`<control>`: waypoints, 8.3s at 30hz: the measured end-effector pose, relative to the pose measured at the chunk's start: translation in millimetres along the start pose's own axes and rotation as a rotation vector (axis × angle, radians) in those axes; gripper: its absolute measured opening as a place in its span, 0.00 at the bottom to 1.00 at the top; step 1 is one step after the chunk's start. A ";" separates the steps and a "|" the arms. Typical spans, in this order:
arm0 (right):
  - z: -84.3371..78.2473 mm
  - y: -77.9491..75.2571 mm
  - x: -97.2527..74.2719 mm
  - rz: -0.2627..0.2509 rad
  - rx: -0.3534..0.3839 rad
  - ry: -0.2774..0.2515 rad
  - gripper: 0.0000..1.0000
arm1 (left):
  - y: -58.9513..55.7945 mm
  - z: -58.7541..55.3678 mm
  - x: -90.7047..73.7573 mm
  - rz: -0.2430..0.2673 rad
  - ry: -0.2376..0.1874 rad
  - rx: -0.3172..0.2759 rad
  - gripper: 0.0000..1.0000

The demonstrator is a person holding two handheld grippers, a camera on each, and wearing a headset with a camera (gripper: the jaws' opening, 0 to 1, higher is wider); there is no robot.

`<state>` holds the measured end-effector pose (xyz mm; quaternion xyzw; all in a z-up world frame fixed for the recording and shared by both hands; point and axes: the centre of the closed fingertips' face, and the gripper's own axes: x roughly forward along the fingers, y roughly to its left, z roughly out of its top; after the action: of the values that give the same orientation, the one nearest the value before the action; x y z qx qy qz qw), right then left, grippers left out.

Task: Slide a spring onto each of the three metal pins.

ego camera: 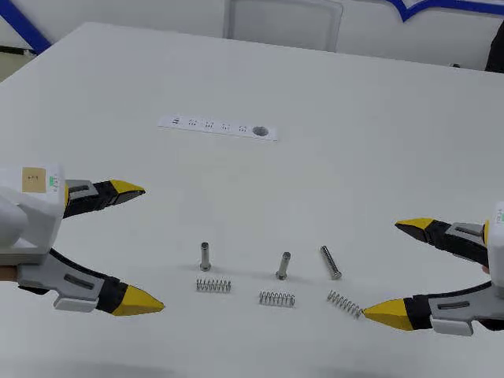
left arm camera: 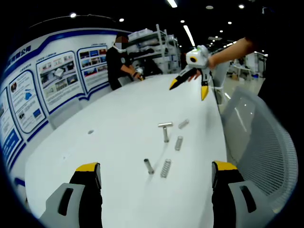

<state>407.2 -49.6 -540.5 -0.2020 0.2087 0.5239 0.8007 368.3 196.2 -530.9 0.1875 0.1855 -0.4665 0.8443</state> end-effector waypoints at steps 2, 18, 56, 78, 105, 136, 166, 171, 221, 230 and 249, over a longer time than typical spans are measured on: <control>-1.1 -0.6 0.5 -0.001 0.008 0.002 0.85 | -0.5 0.1 0.6 0.000 -0.003 -0.003 0.99; -15.5 -20.2 18.8 -0.024 0.069 0.058 0.65 | 8.1 -7.9 3.8 0.036 -0.031 -0.039 0.97; -71.0 -68.2 115.6 -0.177 0.209 0.300 0.22 | 1.5 -40.5 23.0 0.019 -0.001 -0.135 0.96; -77.4 -61.4 123.2 -0.221 0.417 0.383 0.09 | -7.8 -36.9 29.6 0.000 -0.005 -0.150 0.95; -52.4 -67.7 100.8 -0.282 0.385 0.168 0.08 | -6.6 -25.3 22.4 0.057 -0.064 -0.171 0.95; -55.7 -56.9 71.1 -0.319 0.315 0.015 0.08 | -5.0 -6.9 25.6 0.060 -0.115 -0.177 0.98; -46.2 -44.0 69.9 -0.307 0.293 -0.214 0.09 | -7.9 5.4 34.9 0.062 -0.105 -0.194 0.96; -48.0 -44.8 69.7 -0.304 0.286 -0.198 0.09 | -9.4 8.2 37.8 0.056 -0.107 -0.189 0.96; -96.4 8.6 48.9 -0.029 0.161 0.142 0.20 | -17.3 9.4 37.7 0.053 -0.124 -0.236 0.85; -109.0 8.2 56.6 -0.002 0.142 0.195 0.17 | -25.3 0.8 40.9 0.018 -0.092 -0.242 0.82; -106.3 12.3 59.9 0.046 0.102 0.214 0.11 | -34.8 -2.2 37.8 0.001 -0.075 -0.229 0.80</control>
<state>404.5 -57.5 -662.9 -0.2108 0.3242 0.5062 0.7709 356.8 152.9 -556.3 0.0722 0.2057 -0.4486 0.8667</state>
